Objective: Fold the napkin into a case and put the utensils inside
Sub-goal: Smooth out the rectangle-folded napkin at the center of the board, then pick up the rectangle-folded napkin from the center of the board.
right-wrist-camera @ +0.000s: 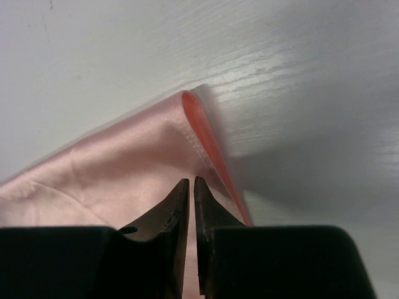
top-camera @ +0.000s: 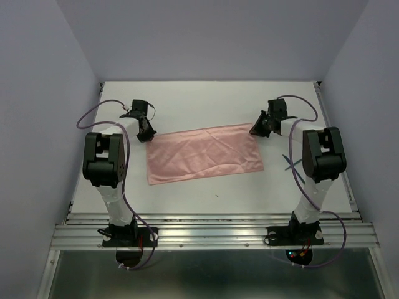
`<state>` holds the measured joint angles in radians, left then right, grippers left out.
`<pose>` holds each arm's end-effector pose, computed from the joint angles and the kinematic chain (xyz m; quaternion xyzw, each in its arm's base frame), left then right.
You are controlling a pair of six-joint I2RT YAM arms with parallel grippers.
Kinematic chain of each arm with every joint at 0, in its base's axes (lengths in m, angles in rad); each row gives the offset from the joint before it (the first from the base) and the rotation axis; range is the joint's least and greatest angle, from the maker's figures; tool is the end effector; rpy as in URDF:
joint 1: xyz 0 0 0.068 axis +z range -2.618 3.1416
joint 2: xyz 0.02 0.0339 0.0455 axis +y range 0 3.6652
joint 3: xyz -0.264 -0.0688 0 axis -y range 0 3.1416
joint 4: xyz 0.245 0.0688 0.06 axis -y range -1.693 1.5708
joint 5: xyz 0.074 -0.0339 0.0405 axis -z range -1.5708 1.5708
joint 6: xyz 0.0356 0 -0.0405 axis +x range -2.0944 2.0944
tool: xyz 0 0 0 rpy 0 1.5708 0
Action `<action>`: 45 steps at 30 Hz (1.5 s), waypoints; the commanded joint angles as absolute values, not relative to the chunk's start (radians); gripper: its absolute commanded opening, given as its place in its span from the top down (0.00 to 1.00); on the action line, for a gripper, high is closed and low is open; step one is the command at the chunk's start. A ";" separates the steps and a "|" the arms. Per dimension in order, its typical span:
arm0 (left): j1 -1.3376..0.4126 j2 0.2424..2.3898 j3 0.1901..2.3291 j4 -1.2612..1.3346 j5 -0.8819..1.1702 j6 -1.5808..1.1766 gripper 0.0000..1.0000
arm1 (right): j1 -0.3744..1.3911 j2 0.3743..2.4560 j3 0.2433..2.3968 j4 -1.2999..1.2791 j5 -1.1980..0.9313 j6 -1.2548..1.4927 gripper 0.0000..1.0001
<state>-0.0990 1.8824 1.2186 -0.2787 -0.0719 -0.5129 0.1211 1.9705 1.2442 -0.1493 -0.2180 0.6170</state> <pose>0.3936 -0.0365 0.1725 -0.2062 0.9279 -0.0604 0.3048 0.4114 0.0578 0.1553 0.1934 0.9151 0.2175 0.2789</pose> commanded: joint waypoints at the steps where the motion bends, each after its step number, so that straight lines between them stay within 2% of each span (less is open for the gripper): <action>1: -0.101 1.890 1.273 -0.275 -0.081 -0.520 1.00 | 0.124 1.842 1.230 -0.135 -0.189 0.580 0.82; 5: -0.110 1.819 1.275 -0.278 -0.147 -0.554 1.00 | 0.124 1.755 1.235 -0.189 -0.118 0.545 0.67; 8: -0.161 1.741 1.311 -0.288 -0.189 -0.548 1.00 | 0.124 1.697 1.212 -0.222 -0.055 0.525 0.62; 13: -0.346 1.775 1.440 -0.330 -0.160 -0.537 1.00 | 0.124 1.649 1.129 -0.250 -0.040 0.512 0.48; 19: -0.508 1.954 1.699 -0.374 -0.042 -0.534 1.00 | 0.124 1.623 1.085 -0.268 -0.032 0.497 0.48; 26: -0.528 2.126 1.850 -0.436 -0.029 -0.502 1.00 | 0.124 1.603 1.045 -0.281 -0.037 0.494 0.47; 45: -0.526 2.243 1.853 -0.439 -0.072 -0.506 1.00 | 0.124 1.643 1.057 -0.288 -0.049 0.483 0.44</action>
<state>-0.5240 2.2524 1.8244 -0.4374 -0.0433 -0.5133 0.1211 1.6474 1.0401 -0.2863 -0.0589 0.5003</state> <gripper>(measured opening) 0.019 0.558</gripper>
